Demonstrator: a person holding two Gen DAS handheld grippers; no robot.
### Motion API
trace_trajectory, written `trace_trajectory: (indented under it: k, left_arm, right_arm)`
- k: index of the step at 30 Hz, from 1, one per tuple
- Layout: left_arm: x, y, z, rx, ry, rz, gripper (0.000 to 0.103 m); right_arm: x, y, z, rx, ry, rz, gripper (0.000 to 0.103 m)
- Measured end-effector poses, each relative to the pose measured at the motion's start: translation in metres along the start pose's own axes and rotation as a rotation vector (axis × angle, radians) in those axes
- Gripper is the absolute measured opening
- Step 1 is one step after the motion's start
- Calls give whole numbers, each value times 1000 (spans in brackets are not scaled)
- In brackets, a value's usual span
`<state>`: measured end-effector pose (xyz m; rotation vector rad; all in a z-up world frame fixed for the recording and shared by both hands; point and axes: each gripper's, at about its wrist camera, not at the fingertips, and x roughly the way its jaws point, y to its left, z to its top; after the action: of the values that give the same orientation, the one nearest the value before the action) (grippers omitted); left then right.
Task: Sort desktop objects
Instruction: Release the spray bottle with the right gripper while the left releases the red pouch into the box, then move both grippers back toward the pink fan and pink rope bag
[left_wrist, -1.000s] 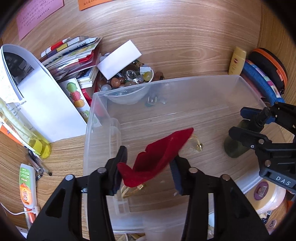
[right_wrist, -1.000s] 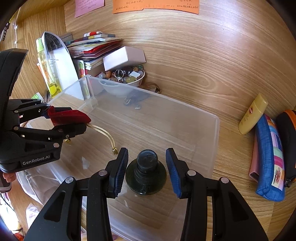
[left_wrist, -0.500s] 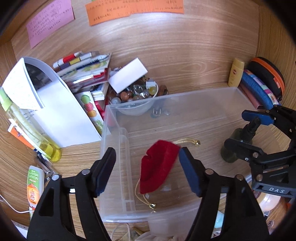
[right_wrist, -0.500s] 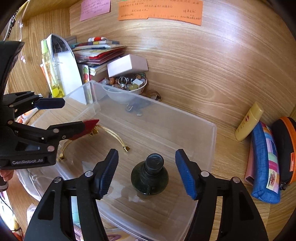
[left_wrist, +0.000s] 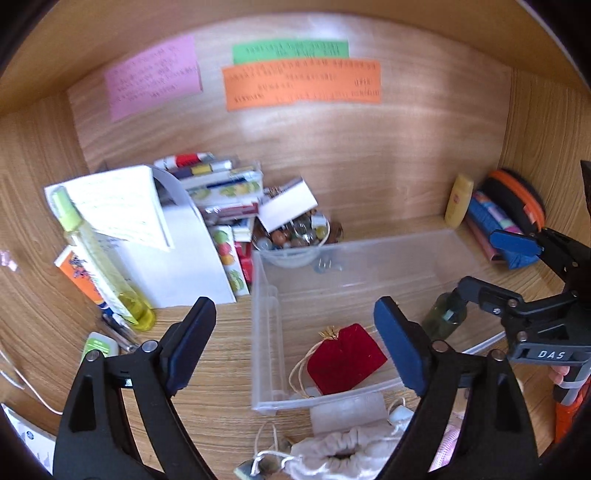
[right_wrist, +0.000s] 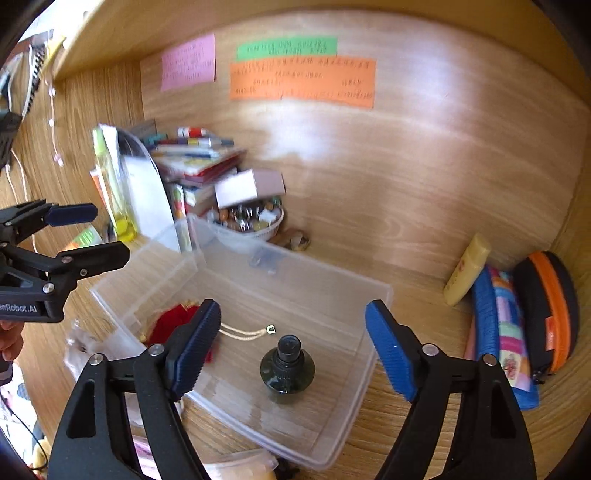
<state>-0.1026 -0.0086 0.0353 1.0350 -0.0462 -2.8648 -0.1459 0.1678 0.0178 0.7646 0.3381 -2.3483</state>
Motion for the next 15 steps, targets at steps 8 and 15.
trace_trajectory:
  k: [8,15]
  left_arm:
    - [-34,16,-8,-48,-61,-9,92]
    - [-62,18,-33,-49,-95,-22,96]
  right_arm:
    - [-44,10,-7,-23,-59,-39,83]
    - [-75,21,-27,-48,-69,-43,84]
